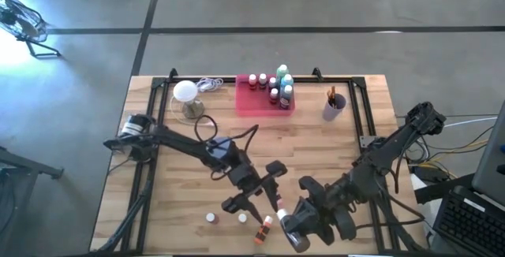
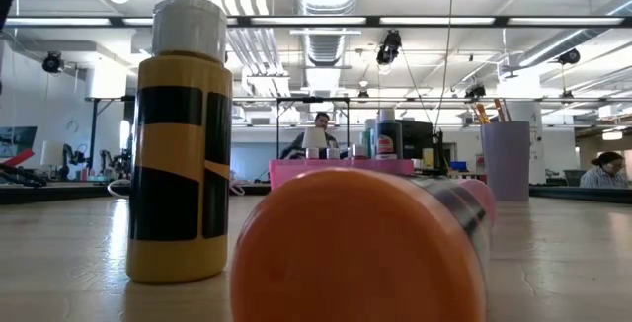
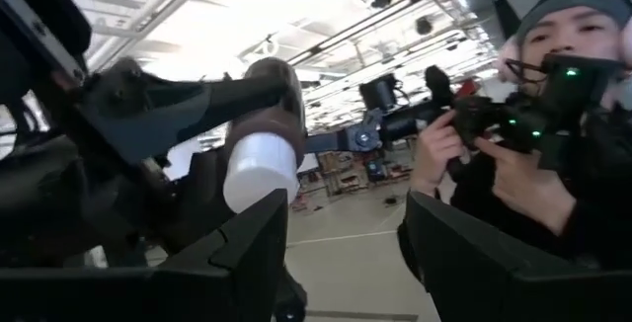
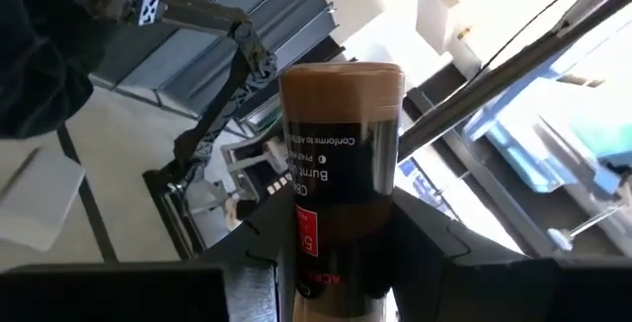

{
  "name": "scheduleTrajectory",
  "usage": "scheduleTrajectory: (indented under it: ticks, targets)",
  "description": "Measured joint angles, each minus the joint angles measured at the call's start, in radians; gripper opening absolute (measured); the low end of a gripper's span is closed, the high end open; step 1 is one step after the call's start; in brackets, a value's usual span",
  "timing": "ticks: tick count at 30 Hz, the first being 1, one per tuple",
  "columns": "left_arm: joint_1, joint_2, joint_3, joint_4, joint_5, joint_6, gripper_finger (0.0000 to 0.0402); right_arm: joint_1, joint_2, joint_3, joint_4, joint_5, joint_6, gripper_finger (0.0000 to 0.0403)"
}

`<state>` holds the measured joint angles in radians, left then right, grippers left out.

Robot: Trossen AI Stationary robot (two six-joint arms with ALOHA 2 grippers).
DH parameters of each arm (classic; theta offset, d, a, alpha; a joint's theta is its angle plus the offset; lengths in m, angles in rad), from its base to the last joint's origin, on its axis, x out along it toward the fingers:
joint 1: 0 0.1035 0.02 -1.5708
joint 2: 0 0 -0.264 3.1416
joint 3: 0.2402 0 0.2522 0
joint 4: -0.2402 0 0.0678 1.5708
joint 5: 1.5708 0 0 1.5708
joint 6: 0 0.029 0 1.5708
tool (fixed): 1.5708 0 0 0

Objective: Pick & Place Paint Supplies
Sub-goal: Put the dark brown black paint bottle into the pink bin

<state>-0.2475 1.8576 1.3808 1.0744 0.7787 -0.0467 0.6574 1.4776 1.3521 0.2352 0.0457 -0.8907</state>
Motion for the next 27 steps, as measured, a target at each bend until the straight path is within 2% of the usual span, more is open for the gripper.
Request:
scheduleTrajectory:
  ticks: [4,6,8,13,16,20,24,27]
  targets:
    - [0.029,-0.003,0.007,-0.008,0.025,0.012,0.0213,0.015,-0.001,0.000,0.015,0.056,0.065,0.0107]
    - [0.050,-0.014,0.006,-0.088,0.025,0.063,0.0213,0.025,-0.001,0.007,0.025,0.120,0.124,0.0107]
    - [0.069,-0.027,0.006,-0.185,-0.001,0.116,0.0213,0.033,-0.001,0.022,0.027,0.210,0.191,0.0107]
    - [0.095,-0.035,0.005,-0.290,-0.121,0.214,0.0213,0.039,-0.003,0.055,0.012,0.487,0.414,0.0107]
    - [0.095,-0.045,0.005,-0.395,-0.249,0.319,0.0213,0.039,-0.004,0.081,-0.092,0.603,0.590,0.0107]
    - [0.065,-0.065,0.005,-0.512,-0.503,0.523,0.0213,0.039,-0.004,0.123,-0.259,0.663,0.771,0.0107]
    - [0.005,-0.074,0.005,-0.559,-0.776,0.690,0.0213,0.039,-0.004,0.127,-0.327,0.665,0.810,0.0107]
    - [-0.038,-0.075,0.005,-0.578,-0.918,0.777,0.0213,0.039,-0.004,0.118,-0.334,0.666,0.795,0.0107]
